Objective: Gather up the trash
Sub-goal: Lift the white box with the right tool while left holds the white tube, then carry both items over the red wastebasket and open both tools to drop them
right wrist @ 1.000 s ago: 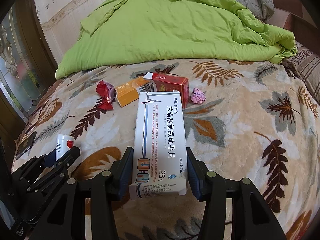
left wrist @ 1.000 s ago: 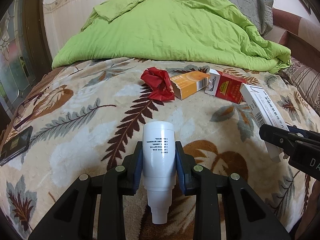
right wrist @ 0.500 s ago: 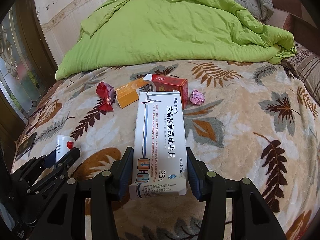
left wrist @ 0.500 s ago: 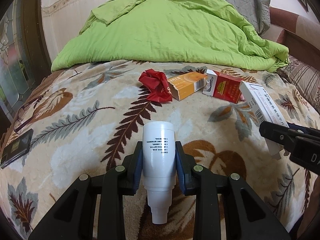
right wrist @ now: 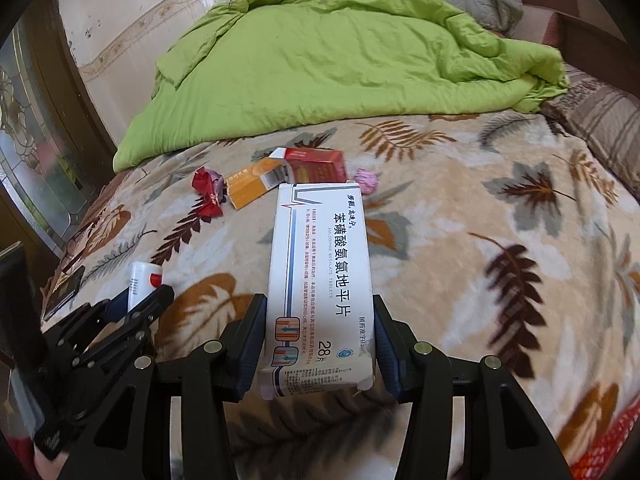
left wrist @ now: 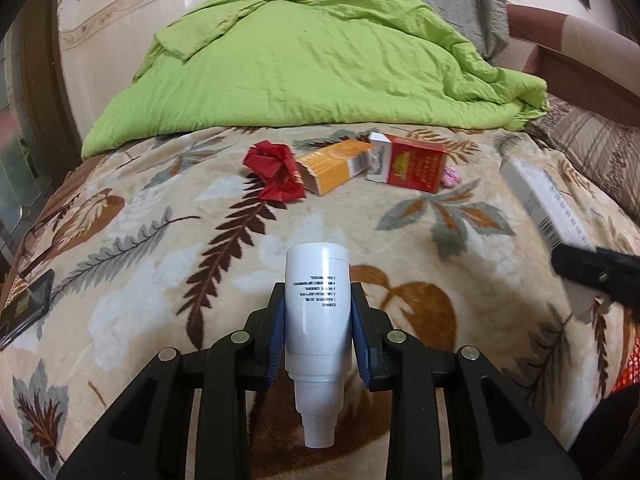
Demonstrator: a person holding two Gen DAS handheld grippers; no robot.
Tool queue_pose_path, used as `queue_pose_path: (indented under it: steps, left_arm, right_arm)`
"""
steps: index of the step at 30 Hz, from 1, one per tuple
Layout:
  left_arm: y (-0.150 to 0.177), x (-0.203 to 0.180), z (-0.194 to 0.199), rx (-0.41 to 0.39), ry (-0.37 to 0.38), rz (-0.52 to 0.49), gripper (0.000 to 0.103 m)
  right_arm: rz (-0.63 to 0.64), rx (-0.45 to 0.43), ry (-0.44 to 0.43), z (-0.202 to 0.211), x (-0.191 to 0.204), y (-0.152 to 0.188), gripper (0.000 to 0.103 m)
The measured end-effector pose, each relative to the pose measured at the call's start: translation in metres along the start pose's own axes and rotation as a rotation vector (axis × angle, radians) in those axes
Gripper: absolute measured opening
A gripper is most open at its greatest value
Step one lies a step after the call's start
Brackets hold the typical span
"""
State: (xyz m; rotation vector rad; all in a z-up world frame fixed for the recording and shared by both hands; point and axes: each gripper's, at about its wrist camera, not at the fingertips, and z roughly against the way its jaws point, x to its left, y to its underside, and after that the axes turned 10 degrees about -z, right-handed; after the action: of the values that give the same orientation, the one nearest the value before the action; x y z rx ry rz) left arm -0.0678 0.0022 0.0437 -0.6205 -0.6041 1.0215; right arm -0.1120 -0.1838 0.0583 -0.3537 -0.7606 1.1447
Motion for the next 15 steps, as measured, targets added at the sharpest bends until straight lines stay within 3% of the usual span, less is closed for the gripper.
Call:
queue_pose_path:
  steps: [15]
  left_arm:
    - [0.008,-0.026,0.023,0.01,0.093,-0.001,0.029]
  right_arm:
    - [0.004,-0.051,-0.083,0.056,-0.016,0.022,0.054]
